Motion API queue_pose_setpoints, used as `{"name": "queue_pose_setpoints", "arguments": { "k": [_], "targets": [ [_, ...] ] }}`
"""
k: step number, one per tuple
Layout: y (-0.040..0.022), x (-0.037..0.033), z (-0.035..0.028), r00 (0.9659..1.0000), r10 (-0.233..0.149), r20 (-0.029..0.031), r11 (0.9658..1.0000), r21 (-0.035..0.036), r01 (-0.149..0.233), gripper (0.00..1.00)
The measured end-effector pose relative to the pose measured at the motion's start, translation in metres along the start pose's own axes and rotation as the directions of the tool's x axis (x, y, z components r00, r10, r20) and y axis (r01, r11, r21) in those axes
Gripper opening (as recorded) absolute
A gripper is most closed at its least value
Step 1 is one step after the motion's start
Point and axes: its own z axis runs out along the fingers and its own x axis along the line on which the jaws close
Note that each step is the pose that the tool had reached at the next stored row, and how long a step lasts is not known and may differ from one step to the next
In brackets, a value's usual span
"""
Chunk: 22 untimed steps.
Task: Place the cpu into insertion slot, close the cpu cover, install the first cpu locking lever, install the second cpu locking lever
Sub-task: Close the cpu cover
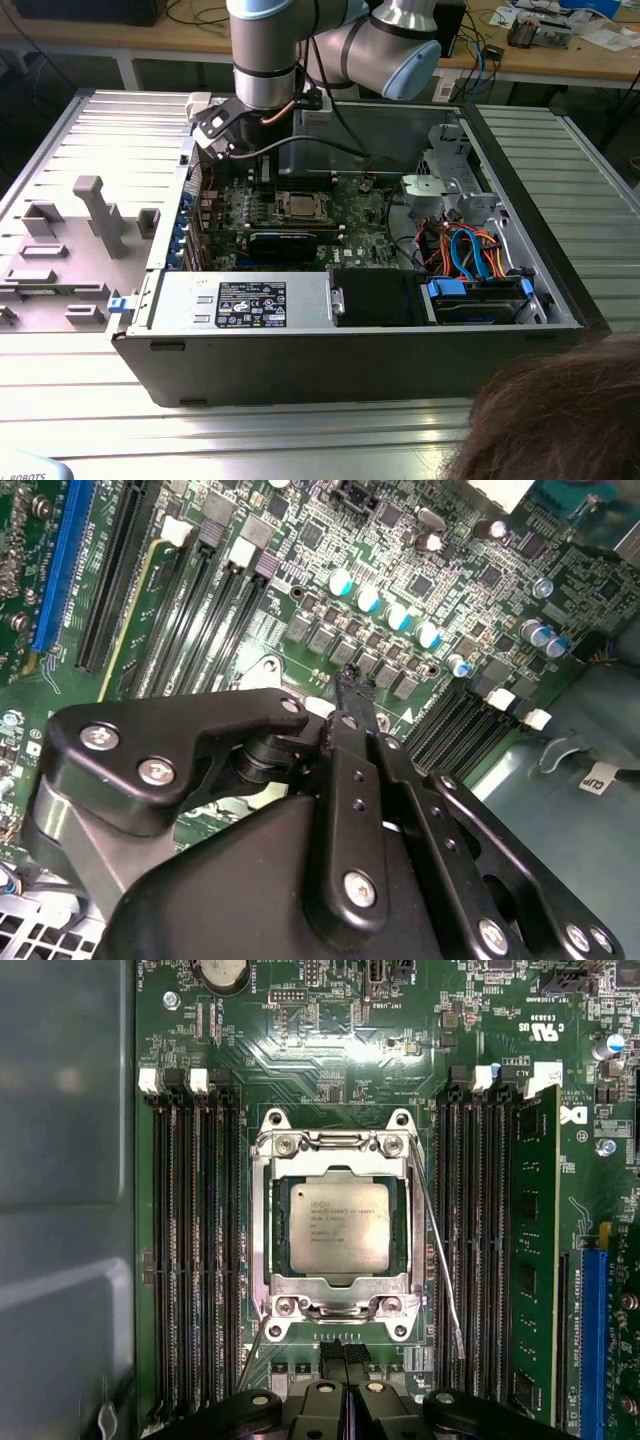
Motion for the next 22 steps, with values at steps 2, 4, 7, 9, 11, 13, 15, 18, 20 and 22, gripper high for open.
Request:
{"name": "queue_pose_setpoints", "arguments": {
  "k": [2, 4, 7, 9, 11, 13, 15, 18, 20, 22],
  "targets": [
    [-0.0008, 0.0000, 0.0002, 1.0000, 0.000, 0.0000, 1.0000, 0.0000, 0.000, 0.11],
    [-0.0015, 0.0000, 0.0005, 1.0000, 0.000, 0.0000, 1.0000, 0.0000, 0.000, 0.11],
    [-0.0026, 0.0000, 0.0009, 1.0000, 0.000, 0.0001, 1.0000, 0.0001, 0.000, 0.11],
    [-0.0032, 0.0000, 0.0011, 1.0000, 0.000, 0.0000, 1.0000, 0.0000, 0.000, 0.11],
    [-0.0040, 0.0000, 0.0013, 1.0000, 0.000, 0.0000, 1.0000, 0.0000, 0.000, 0.11],
    [-0.0053, 0.0000, 0.0015, 1.0000, 0.000, 0.0002, 1.0000, 0.0000, 0.000, 0.11],
    [-0.0061, 0.0000, 0.0018, 1.0000, 0.000, 0.0002, 1.0000, 0.0001, 0.000, 0.11],
    [-0.0068, 0.0001, 0.0022, 1.0000, 0.000, 0.0002, 1.0000, 0.0001, 0.000, 0.11],
    [-0.0073, 0.0001, 0.0024, 1.0000, 0.000, 0.0001, 1.0000, 0.0000, 0.000, 0.11],
    [-0.0076, 0.0001, 0.0025, 1.0000, 0.000, 0.0001, 1.0000, 0.0000, 0.000, 0.11]
  ]
}}
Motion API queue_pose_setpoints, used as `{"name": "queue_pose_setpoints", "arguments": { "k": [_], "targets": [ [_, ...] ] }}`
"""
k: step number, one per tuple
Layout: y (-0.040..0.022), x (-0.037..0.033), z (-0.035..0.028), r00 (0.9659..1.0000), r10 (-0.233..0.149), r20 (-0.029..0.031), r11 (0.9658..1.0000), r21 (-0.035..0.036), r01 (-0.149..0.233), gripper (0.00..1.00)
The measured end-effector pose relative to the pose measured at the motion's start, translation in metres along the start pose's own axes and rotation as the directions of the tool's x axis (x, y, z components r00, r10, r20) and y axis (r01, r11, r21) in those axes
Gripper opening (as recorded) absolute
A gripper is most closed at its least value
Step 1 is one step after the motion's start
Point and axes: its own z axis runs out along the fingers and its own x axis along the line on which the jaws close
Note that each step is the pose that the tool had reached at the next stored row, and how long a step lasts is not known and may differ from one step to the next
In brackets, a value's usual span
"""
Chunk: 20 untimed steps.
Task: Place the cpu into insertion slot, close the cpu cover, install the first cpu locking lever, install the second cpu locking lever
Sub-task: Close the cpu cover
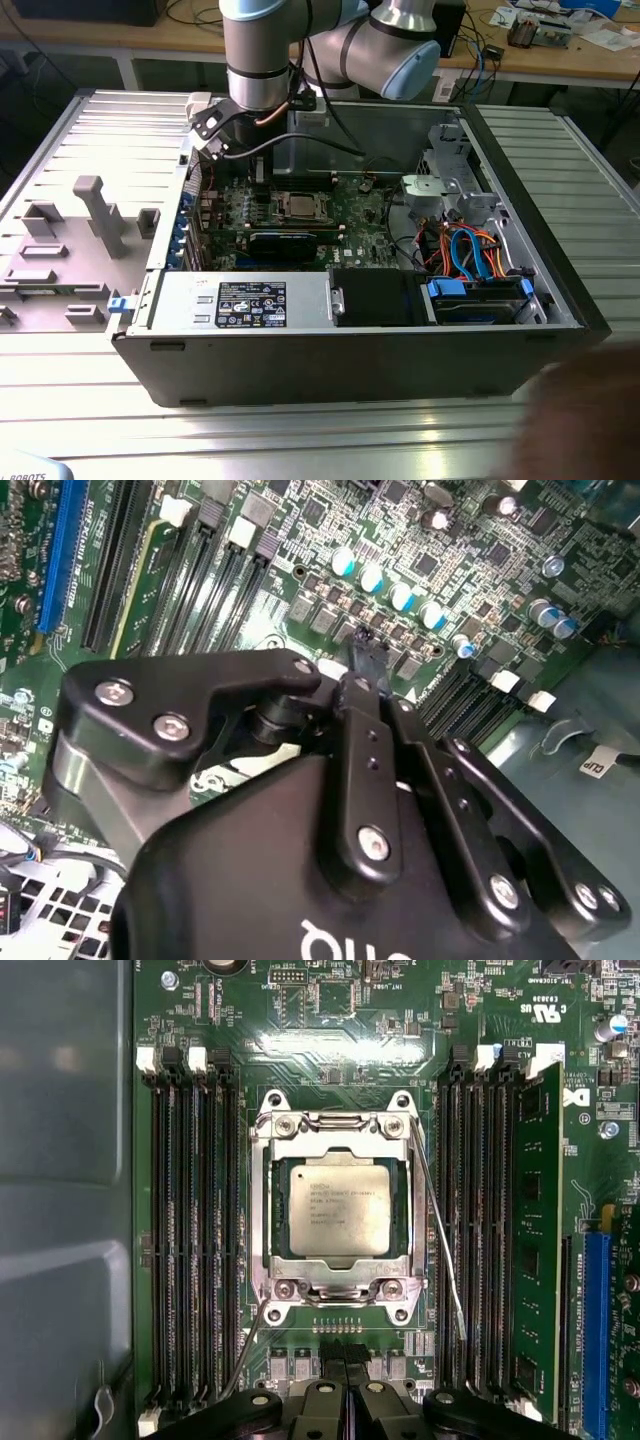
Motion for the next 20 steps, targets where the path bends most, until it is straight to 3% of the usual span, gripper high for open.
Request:
{"name": "queue_pose_setpoints", "arguments": {
  "k": [4, 9, 14, 17, 19, 20],
  "targets": [
    [-0.0001, 0.0000, 0.0000, 1.0000, 0.000, 0.0001, 1.0000, 0.0001, 0.000, 0.11],
    [0.0047, 0.0000, -0.0010, 1.0000, 0.000, 0.0000, 1.0000, -0.0001, 0.000, 0.11],
    [0.0069, -0.0003, -0.0116, 1.0000, 0.000, -0.0001, 1.0000, 0.0007, 0.000, 0.11],
    [0.0164, -0.0005, -0.0132, 1.0000, 0.000, -0.0001, 0.9999, 0.0115, 0.000, 0.11],
    [0.0268, -0.0007, -0.0132, 1.0000, 0.000, -0.0002, 0.9997, 0.0239, 0.000, 0.11],
    [0.0356, -0.0008, -0.0128, 1.0000, -0.001, -0.0003, 0.9993, 0.0371, 0.001, 0.11]
  ]
}}
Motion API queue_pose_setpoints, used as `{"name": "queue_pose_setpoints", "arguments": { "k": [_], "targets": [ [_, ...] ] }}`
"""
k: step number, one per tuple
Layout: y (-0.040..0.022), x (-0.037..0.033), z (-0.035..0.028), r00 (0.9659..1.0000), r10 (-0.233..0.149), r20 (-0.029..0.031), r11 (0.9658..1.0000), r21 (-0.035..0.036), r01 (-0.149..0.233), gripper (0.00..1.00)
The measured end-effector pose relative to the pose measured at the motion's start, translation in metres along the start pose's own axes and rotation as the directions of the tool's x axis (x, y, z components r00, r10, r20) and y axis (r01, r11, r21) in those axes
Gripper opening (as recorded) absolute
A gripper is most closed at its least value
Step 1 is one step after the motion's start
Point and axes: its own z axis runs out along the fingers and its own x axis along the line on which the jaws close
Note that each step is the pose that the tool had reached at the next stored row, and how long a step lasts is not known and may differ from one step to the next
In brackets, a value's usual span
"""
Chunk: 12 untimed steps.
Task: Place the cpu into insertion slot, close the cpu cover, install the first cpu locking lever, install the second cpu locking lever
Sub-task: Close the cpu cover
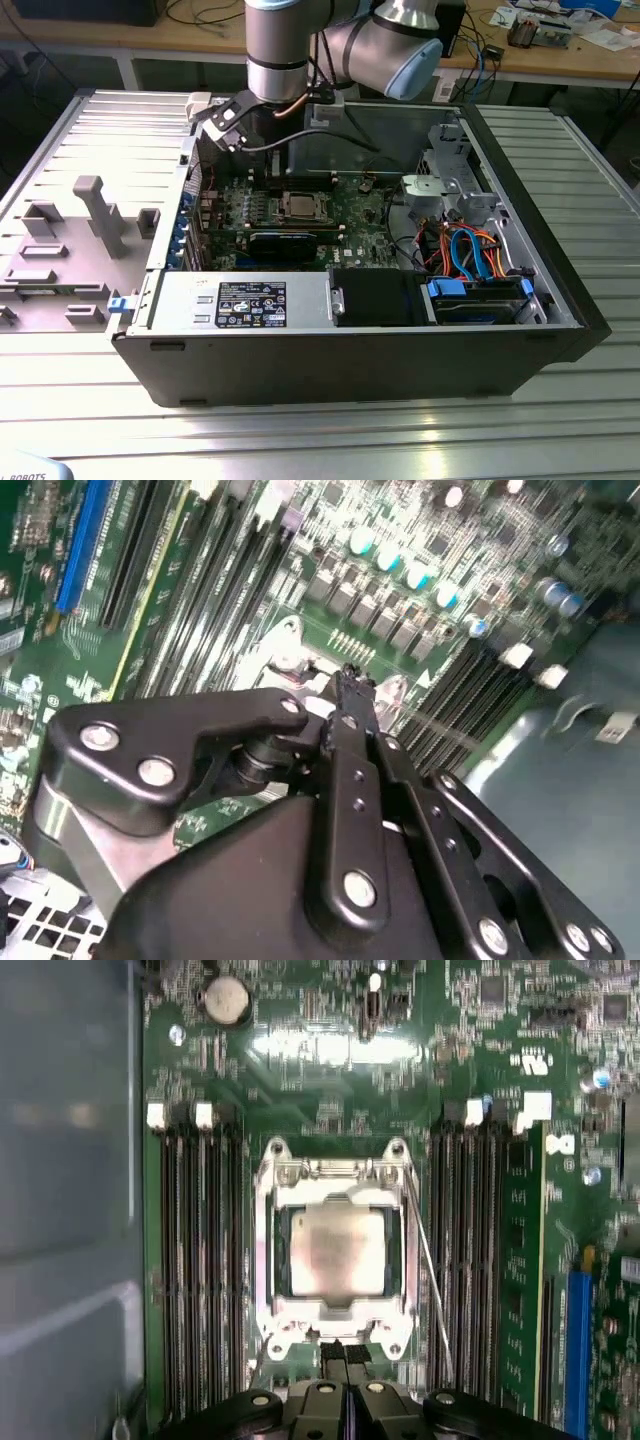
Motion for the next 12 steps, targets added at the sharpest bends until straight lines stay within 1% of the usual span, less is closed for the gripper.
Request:
{"name": "queue_pose_setpoints", "arguments": {
  "k": [1, 2, 3, 4, 5, 7, 8, 9, 10, 12],
  "targets": [
    [0.0090, -0.0001, 0.0008, 1.0000, 0.000, 0.0001, 0.9999, 0.0142, 0.000, 0.11],
    [0.0142, -0.0001, 0.0014, 1.0000, 0.000, -0.0001, 0.9998, 0.0211, 0.000, 0.11],
    [0.0190, -0.0002, 0.0021, 1.0000, -0.001, -0.0002, 0.9997, 0.0263, 0.001, 0.11],
    [0.0276, -0.0002, 0.0041, 1.0000, -0.001, -0.0001, 0.9994, 0.0332, 0.001, 0.11],
    [0.0315, -0.0002, 0.0067, 1.0000, -0.001, -0.0001, 0.9994, 0.0357, 0.001, 0.11],
    [0.0322, -0.0001, 0.0109, 1.0000, -0.001, -0.0002, 0.9993, 0.0378, 0.001, 0.11],
    [0.0320, 0.0000, 0.0145, 1.0000, -0.001, -0.0007, 0.9993, 0.0383, 0.001, 0.11],
    [0.0311, 0.0000, 0.0161, 1.0000, -0.002, -0.0027, 0.9993, 0.0382, 0.003, 0.11],
    [0.0298, 0.0001, 0.0171, 1.0000, -0.006, -0.0060, 0.9993, 0.0380, 0.006, 0.11],
    [0.0279, 0.0001, 0.0188, 0.9999, -0.010, -0.0087, 0.9992, 0.0380, 0.010, 0.11]
  ]
}}
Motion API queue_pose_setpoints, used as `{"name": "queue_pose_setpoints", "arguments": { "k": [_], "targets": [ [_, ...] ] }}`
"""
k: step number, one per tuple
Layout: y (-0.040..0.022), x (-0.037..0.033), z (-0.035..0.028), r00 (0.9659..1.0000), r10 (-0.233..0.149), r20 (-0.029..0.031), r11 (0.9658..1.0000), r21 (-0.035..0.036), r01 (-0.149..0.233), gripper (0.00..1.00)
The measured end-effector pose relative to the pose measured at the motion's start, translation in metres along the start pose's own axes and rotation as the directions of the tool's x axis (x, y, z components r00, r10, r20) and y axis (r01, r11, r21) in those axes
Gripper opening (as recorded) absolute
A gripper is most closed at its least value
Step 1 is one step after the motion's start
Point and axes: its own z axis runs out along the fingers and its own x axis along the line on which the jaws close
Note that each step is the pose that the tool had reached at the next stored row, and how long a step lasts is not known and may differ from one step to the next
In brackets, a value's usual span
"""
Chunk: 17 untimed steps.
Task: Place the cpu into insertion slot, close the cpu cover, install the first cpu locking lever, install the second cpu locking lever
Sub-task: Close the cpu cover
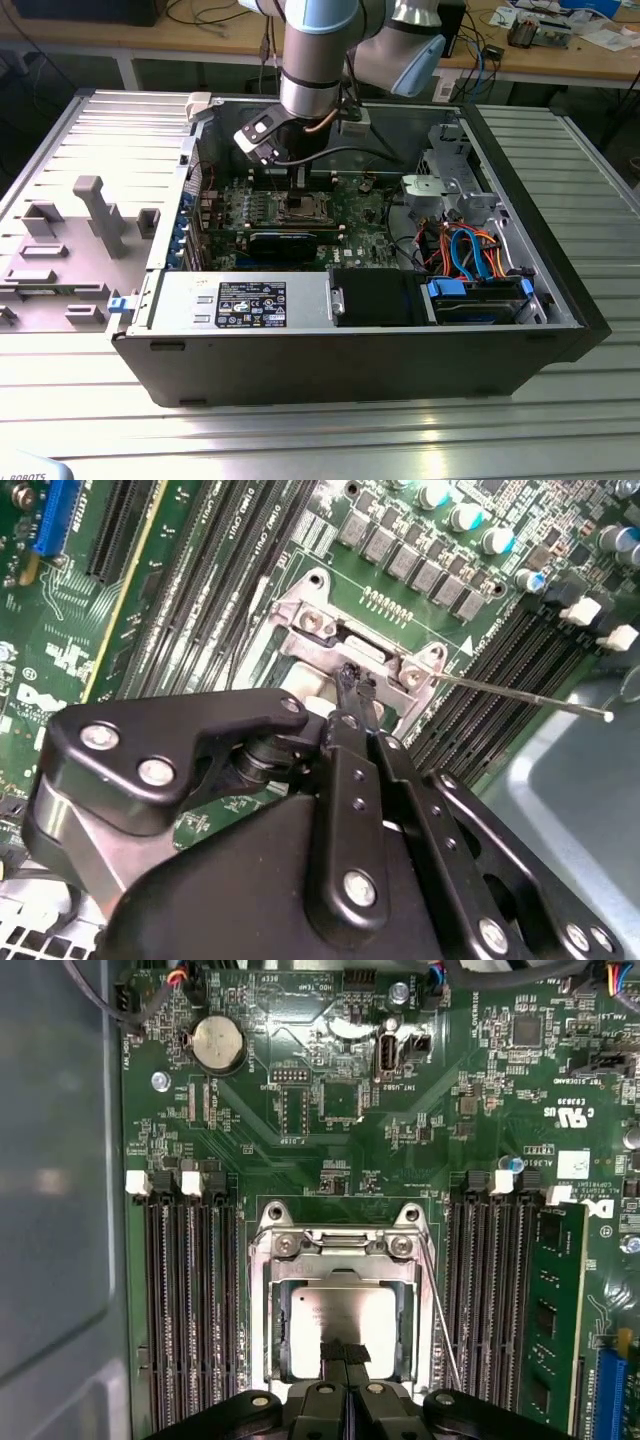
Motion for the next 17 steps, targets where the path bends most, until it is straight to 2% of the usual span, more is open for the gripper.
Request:
{"name": "queue_pose_setpoints", "arguments": {
  "k": [5, 6, 7, 9, 12, 13, 17],
  "targets": [
    [-0.0024, 0.0000, 0.0009, 1.0000, 0.000, -0.0005, 1.0000, 0.0000, 0.000, 0.11],
    [-0.0003, -0.0001, 0.0015, 1.0000, 0.000, 0.0041, 1.0000, 0.0006, 0.000, 0.11],
    [0.0027, -0.0001, 0.0016, 1.0000, 0.000, 0.0058, 1.0000, 0.0009, 0.000, 0.11],
    [0.0107, -0.0002, 0.0014, 1.0000, -0.001, 0.0051, 1.0000, 0.0002, 0.001, 0.11],
    [0.0166, -0.0001, -0.0003, 1.0000, -0.002, 0.0038, 1.0000, -0.0001, 0.002, 0.11],
    [0.0175, -0.0002, -0.0042, 1.0000, -0.002, 0.0046, 1.0000, 0.0015, 0.002, 0.11],
    [0.0165, -0.0007, -0.0288, 1.0000, -0.002, 0.0050, 1.0000, 0.0029, 0.002, 0.11]
  ]
}}
